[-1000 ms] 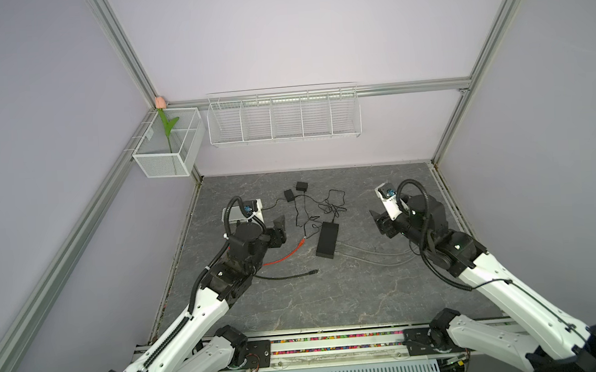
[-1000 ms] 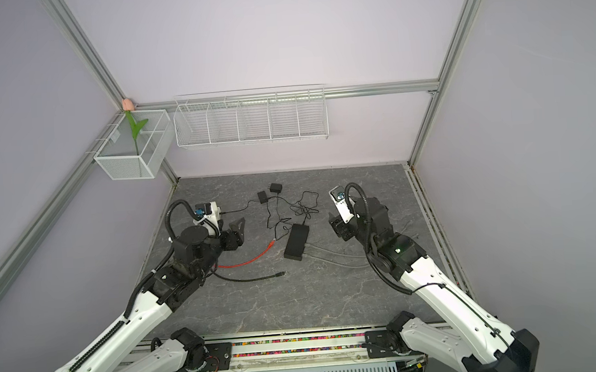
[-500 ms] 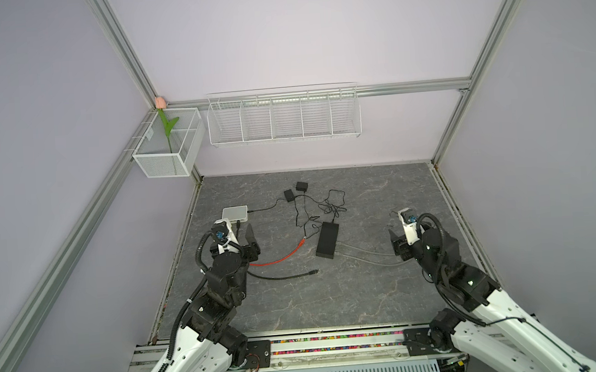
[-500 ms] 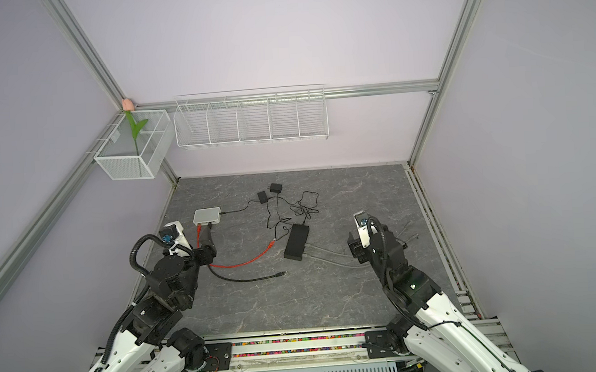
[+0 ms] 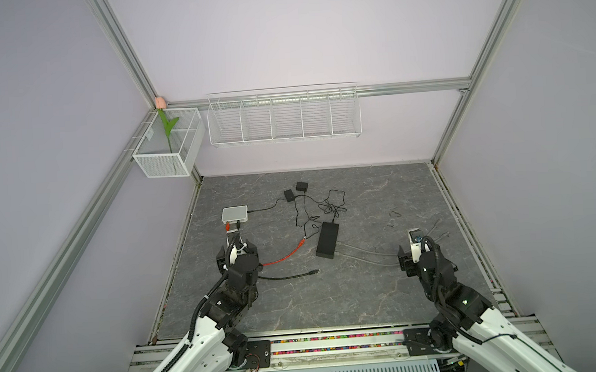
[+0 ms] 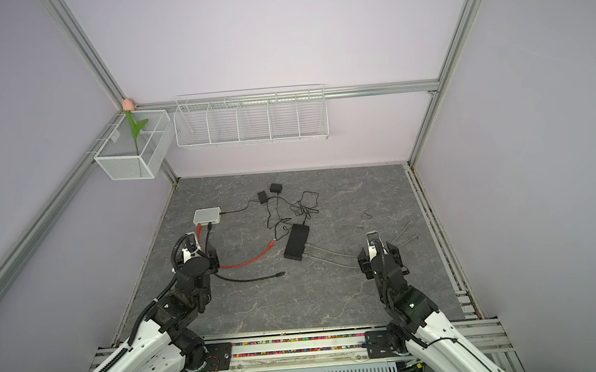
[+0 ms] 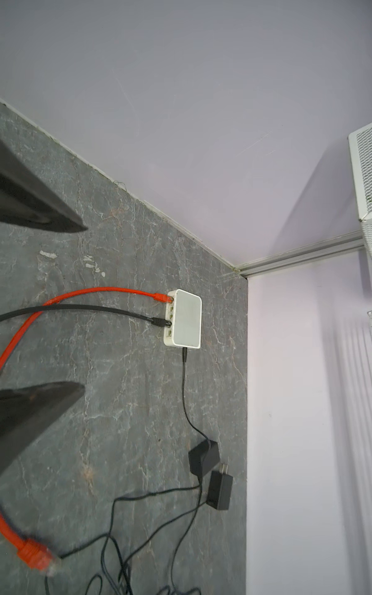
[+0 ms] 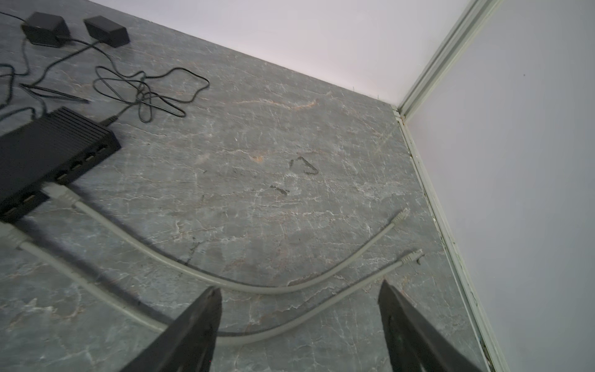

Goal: Insert the plug into the switch port

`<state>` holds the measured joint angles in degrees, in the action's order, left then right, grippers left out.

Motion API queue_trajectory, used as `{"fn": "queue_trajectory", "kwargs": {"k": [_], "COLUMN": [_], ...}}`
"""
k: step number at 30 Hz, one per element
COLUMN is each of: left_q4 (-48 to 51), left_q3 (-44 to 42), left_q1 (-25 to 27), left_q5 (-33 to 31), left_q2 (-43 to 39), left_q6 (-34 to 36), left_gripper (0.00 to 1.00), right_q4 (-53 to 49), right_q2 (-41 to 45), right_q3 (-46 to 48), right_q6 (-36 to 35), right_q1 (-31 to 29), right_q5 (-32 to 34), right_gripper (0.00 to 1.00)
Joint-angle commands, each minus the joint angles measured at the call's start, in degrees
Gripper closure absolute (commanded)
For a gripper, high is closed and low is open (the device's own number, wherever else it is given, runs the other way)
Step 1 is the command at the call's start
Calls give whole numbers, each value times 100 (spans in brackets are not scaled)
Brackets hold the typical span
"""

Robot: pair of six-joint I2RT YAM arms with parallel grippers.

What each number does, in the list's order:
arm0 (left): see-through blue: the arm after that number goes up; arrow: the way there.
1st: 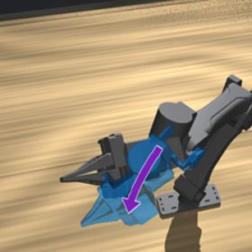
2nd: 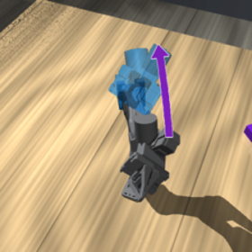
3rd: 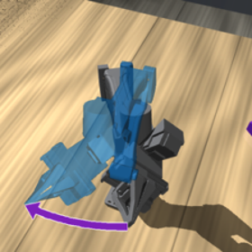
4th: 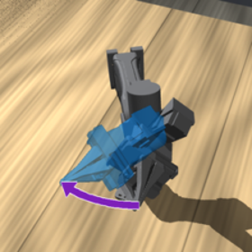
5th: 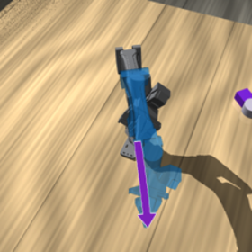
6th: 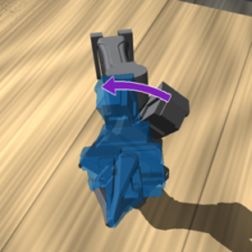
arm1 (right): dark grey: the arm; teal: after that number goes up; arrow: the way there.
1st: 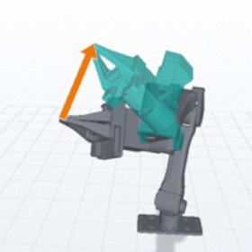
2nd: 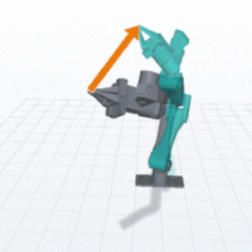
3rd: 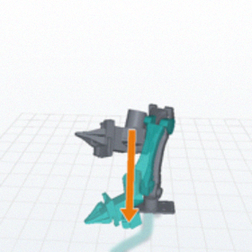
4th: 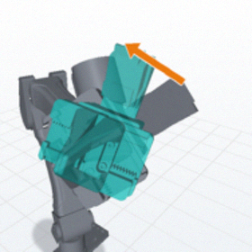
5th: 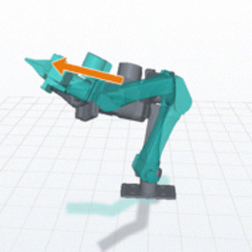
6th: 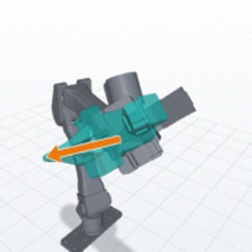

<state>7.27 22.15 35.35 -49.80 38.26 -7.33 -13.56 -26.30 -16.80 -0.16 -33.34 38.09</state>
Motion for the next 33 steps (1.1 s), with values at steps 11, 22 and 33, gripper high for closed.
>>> {"fn": "queue_trajectory", "kwargs": {"k": [11, 22, 33], "left_q4": [-912, -1157, -1888], "left_q3": [-521, -614, -798], "left_q1": [-46, -76, -521], "left_q5": [-529, -763, -978], "left_q2": [991, 921, 989], "left_q6": [-61, -129, -48], "left_gripper": [27, 26, 25], "right_q4": [968, 1784, 3251], "right_q2": [157, -1131, -2092], "right_q3": [658, 518, 575], "right_q6": [144, 245, -5], "right_q1": [72, 592, 1055], "right_q5": [918, 999, 942], "right_gripper": [11, 7, 6]}}
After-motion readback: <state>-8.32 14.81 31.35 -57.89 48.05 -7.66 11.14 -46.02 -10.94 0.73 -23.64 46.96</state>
